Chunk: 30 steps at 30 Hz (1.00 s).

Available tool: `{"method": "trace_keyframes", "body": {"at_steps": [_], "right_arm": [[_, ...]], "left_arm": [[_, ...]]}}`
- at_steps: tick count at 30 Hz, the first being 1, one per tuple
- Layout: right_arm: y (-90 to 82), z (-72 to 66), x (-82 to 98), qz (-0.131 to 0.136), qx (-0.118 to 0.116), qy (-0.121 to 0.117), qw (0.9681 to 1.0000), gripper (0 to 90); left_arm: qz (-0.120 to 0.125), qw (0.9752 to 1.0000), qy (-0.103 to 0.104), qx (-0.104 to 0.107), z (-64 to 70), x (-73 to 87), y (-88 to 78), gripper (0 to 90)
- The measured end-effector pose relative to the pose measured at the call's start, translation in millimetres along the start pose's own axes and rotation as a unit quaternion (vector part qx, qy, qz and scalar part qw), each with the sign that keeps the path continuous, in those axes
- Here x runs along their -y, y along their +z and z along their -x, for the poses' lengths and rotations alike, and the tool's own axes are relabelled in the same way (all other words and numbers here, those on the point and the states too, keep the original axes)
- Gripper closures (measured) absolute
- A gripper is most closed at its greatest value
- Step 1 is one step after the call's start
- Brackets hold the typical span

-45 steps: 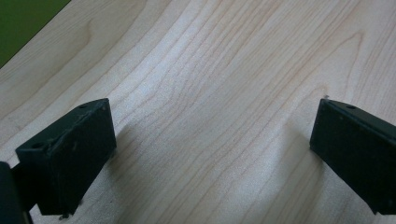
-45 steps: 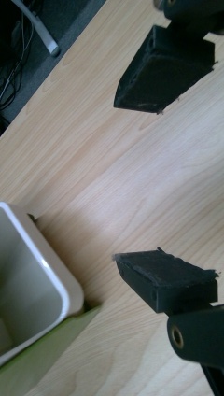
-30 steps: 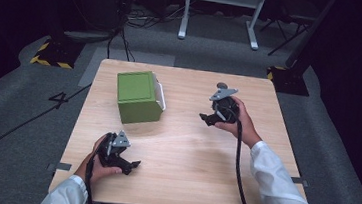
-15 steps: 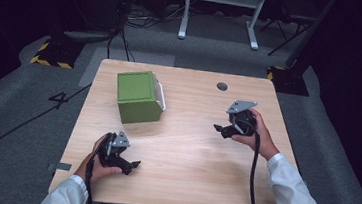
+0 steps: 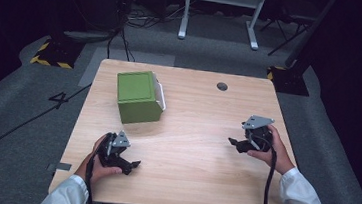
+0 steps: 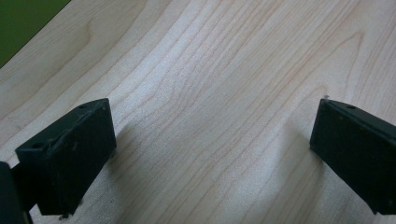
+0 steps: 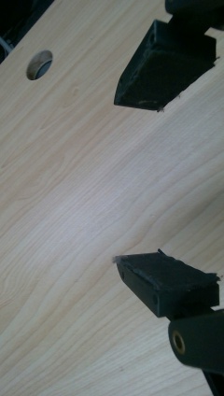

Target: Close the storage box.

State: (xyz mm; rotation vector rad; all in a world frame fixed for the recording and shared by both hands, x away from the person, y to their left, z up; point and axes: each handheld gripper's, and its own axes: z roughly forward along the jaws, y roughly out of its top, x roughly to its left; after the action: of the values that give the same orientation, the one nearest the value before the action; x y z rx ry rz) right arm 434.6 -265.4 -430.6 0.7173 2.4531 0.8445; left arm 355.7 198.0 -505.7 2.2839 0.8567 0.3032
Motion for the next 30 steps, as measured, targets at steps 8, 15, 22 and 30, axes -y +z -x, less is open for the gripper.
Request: {"method": "trace_keyframes", "body": {"at_steps": [8, 15, 22, 30], "right_arm": [[-6.2, -1.6, 28.3, -0.007, -0.002, 0.006, 1.0000, 19.0], [-8.9, -3.2, 52.4, -0.017, -0.006, 0.011, 0.9998, 18.6], [-14.7, -1.8, 79.6, -0.015, -0.012, 0.033, 0.9993, 18.6], [-19.6, 1.5, 114.6, -0.010, -0.026, 0.076, 0.9967, 18.1]], "left_arm": [[0.000, 1.0000, 0.001, 0.000, -0.1, 0.0, 0.0, 0.4], [0.000, 1.0000, 0.000, 0.000, 0.0, 0.0, 0.0, 0.4], [0.000, 1.0000, 0.001, 0.000, 0.0, 0.0, -0.1, 0.4], [0.000, 1.0000, 0.000, 0.000, 0.0, 0.0, 0.0, 0.4]]}}
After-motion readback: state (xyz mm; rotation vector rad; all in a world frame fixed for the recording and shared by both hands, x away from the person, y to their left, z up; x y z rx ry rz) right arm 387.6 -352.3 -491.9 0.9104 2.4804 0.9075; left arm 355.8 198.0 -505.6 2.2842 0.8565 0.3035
